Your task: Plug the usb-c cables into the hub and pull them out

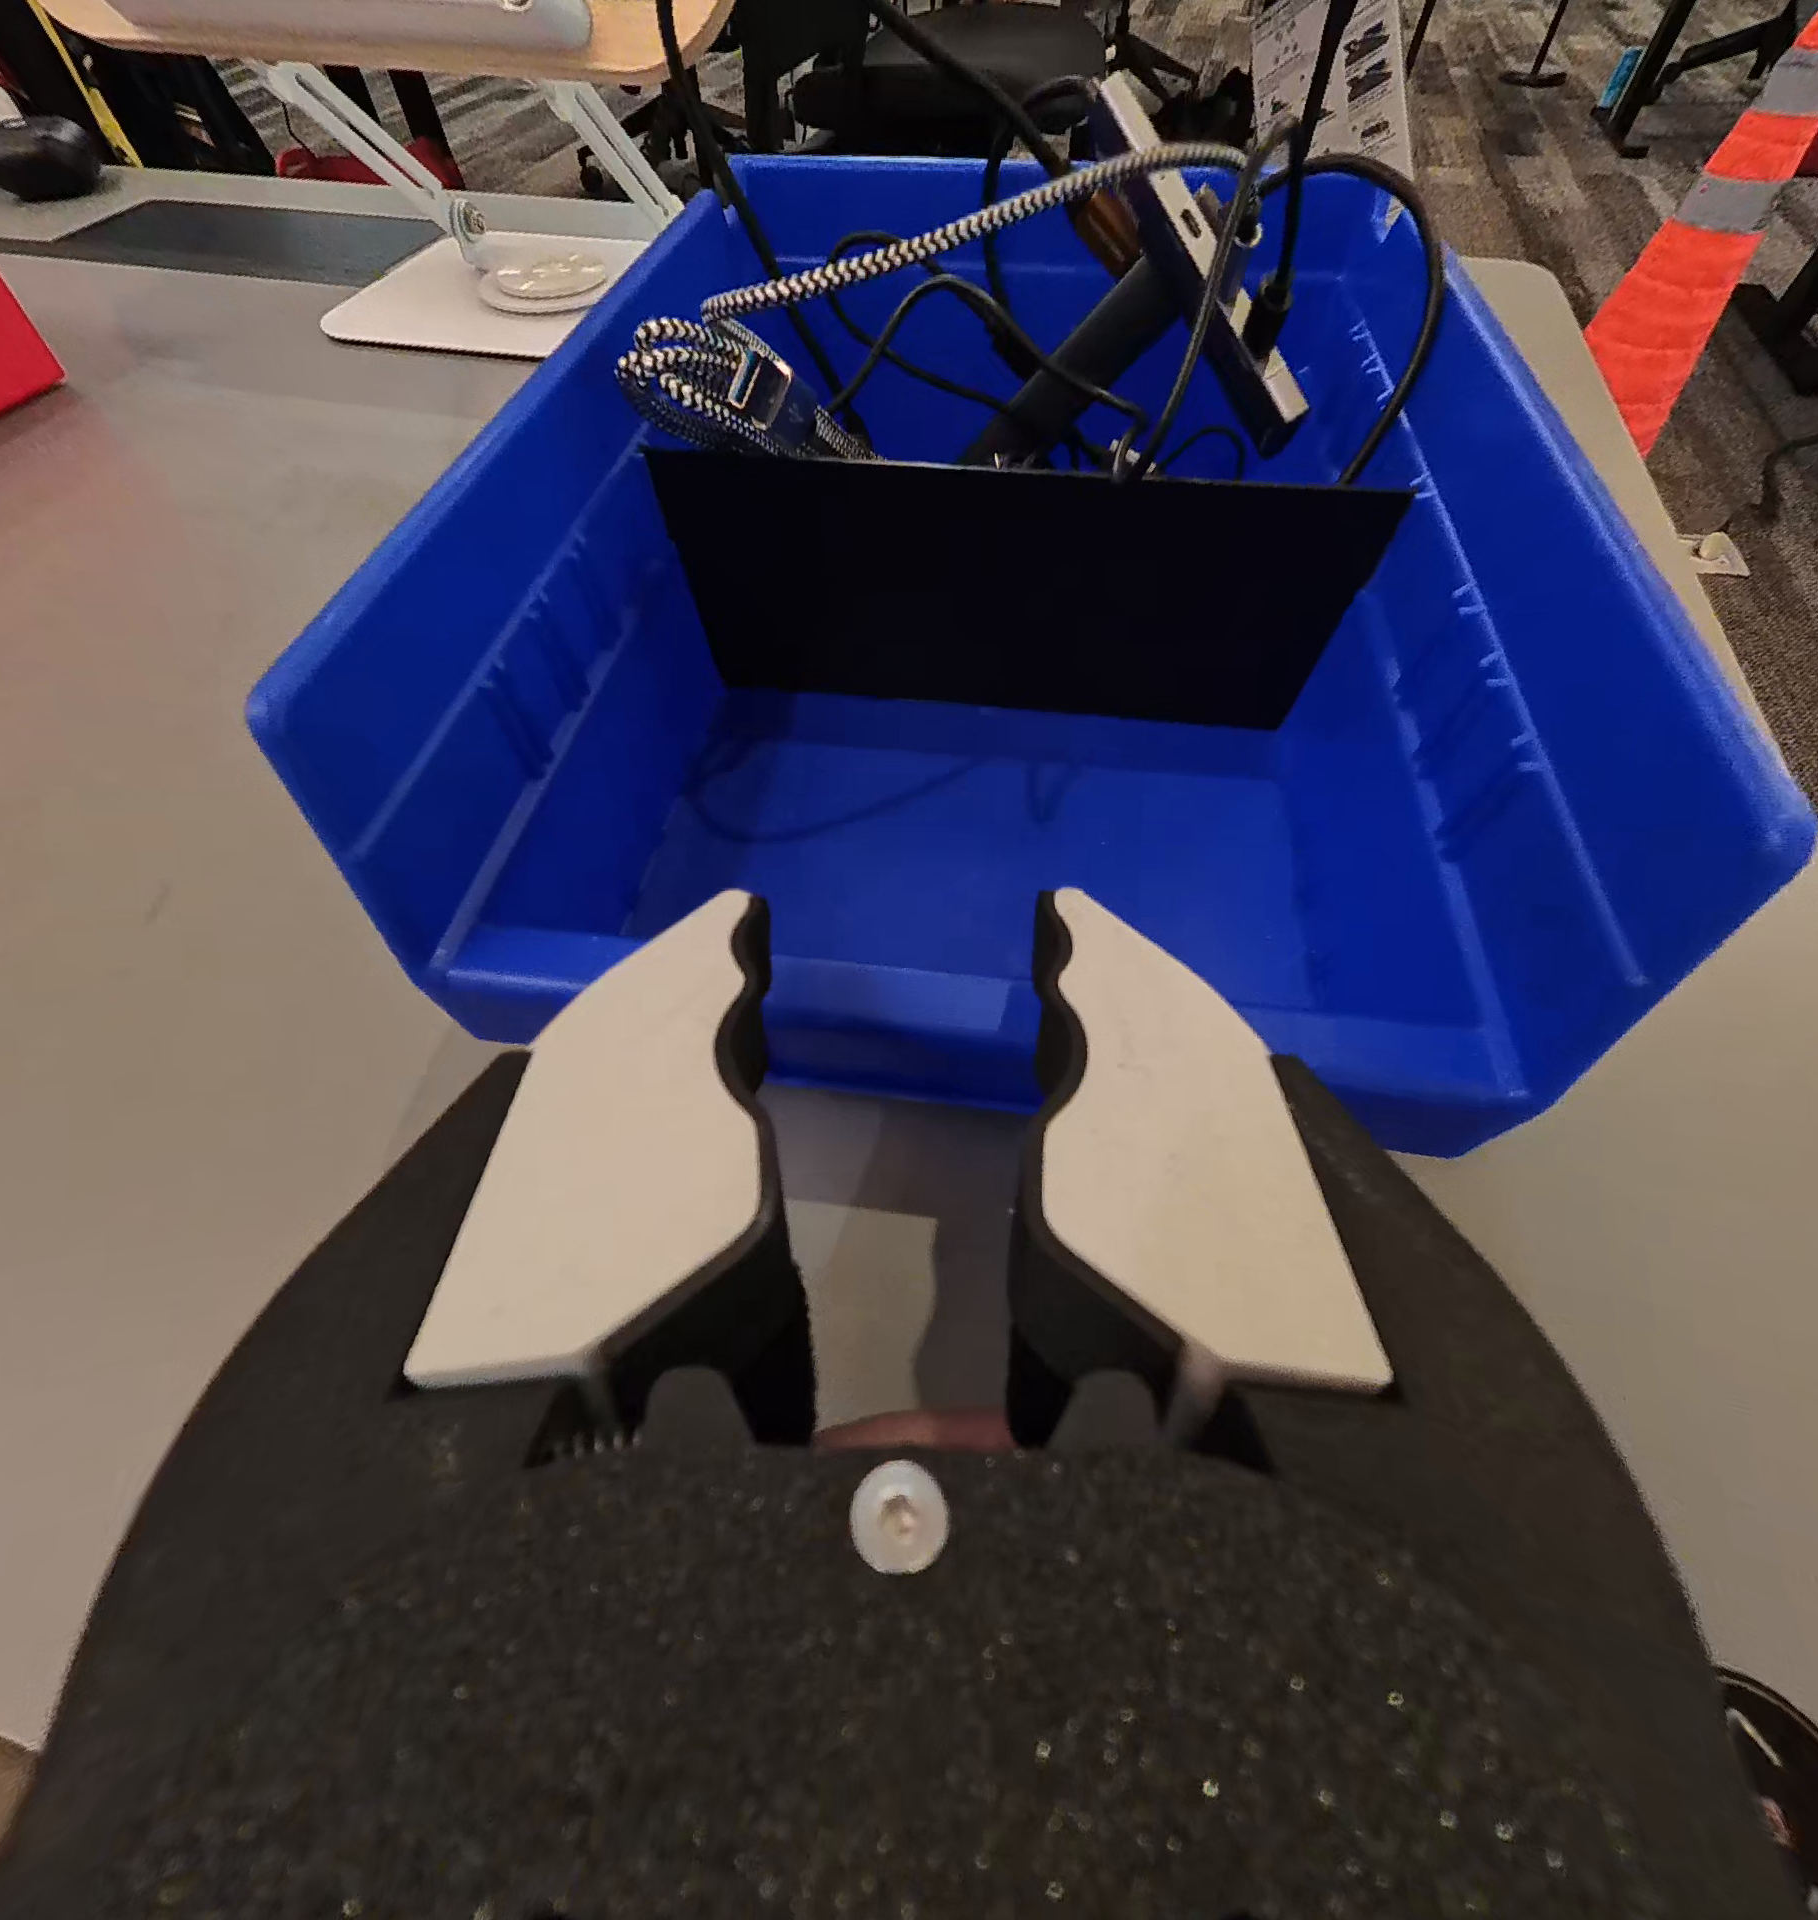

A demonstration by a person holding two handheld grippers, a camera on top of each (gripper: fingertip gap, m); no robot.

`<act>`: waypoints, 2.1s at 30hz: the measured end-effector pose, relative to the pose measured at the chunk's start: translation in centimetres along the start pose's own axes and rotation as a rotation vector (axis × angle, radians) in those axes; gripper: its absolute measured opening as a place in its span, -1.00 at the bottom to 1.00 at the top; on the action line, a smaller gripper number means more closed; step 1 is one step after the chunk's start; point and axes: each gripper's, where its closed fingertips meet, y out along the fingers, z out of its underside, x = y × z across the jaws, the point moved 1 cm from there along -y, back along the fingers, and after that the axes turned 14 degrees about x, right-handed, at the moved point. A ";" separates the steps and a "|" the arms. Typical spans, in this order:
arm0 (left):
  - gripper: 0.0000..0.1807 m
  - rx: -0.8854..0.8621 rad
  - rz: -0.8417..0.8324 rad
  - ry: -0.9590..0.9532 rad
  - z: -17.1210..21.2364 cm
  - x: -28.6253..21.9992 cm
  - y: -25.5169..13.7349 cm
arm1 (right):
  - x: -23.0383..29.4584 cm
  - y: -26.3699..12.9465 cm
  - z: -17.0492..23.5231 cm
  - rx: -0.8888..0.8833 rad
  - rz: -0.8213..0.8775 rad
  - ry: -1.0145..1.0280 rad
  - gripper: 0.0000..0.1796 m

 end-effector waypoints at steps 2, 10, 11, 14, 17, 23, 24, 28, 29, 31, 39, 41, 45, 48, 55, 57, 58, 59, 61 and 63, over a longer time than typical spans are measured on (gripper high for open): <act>-0.56 0.001 0.003 0.002 0.0 -0.2 0.0 | -0.1 0.0 0.1 0.003 0.003 -0.002 -0.47; -0.56 0.004 0.005 0.003 0.0 -0.2 0.0 | 0.8 0.5 0.3 0.016 -0.036 0.016 -0.41; -0.56 0.007 0.004 0.004 0.1 -0.1 0.0 | 1.7 0.8 0.3 0.030 -0.068 0.002 -0.35; -0.56 0.015 0.018 -0.005 0.3 -0.2 0.1 | 5.3 1.6 0.2 0.079 -0.128 -0.102 -0.28; -0.56 0.021 0.053 -0.003 0.2 -1.0 0.3 | 5.9 1.9 -1.4 0.037 0.027 -0.150 -0.33; -0.56 0.027 0.046 0.069 0.3 -2.4 0.4 | 8.2 0.6 -3.6 -0.019 0.040 -0.157 -0.40; -0.56 0.025 0.042 0.078 0.3 -2.5 0.4 | 9.0 0.4 -3.7 -0.039 0.007 -0.134 -0.36; -0.56 0.041 0.055 0.096 0.6 -3.1 0.8 | 14.0 1.0 -3.8 -0.128 -0.163 -0.057 -0.15; -0.56 0.049 0.066 0.100 0.6 -3.4 0.9 | 14.8 1.8 -3.6 -0.112 -0.163 -0.070 -0.14; -0.55 0.060 0.076 0.110 0.7 -3.9 1.2 | 16.3 2.8 -3.8 -0.097 -0.154 -0.100 0.02; -0.46 0.008 0.255 0.209 -0.5 -11.7 1.7 | 20.7 -0.8 -4.0 -0.121 -0.268 -0.219 -0.16; -0.44 -0.030 0.353 0.260 -1.5 -15.9 1.9 | 18.2 -2.7 -4.3 -0.173 -0.140 -0.159 -0.17; -0.38 -0.079 0.451 0.360 -4.4 -24.1 3.3 | 8.8 -5.5 -2.3 -0.181 0.267 0.015 -0.24; -0.33 -0.113 0.532 0.402 -7.3 -30.6 4.8 | 4.4 -4.6 0.2 -0.106 0.330 0.201 -0.31; -0.64 0.048 0.447 0.338 -10.3 -37.3 12.3 | 1.7 -1.1 1.1 -0.050 0.246 0.374 -0.77; -0.83 0.052 0.380 0.305 -10.7 -36.8 13.0 | 1.7 -1.2 0.9 -0.029 0.270 0.358 -0.94; -0.87 0.048 0.340 0.317 -10.7 -36.5 13.0 | 1.9 -1.3 0.8 -0.030 0.290 0.333 -0.94; -0.90 0.024 0.293 0.347 -10.7 -36.2 12.8 | 2.3 -1.6 0.6 -0.038 0.303 0.327 -0.94; -0.92 -0.015 0.264 0.373 -10.4 -35.4 11.8 | 3.4 -2.2 0.3 -0.046 0.318 0.321 -0.96; -0.92 -0.029 0.261 0.348 -10.0 -33.6 10.8 | 5.2 -2.3 -0.5 -0.076 0.287 0.288 -0.96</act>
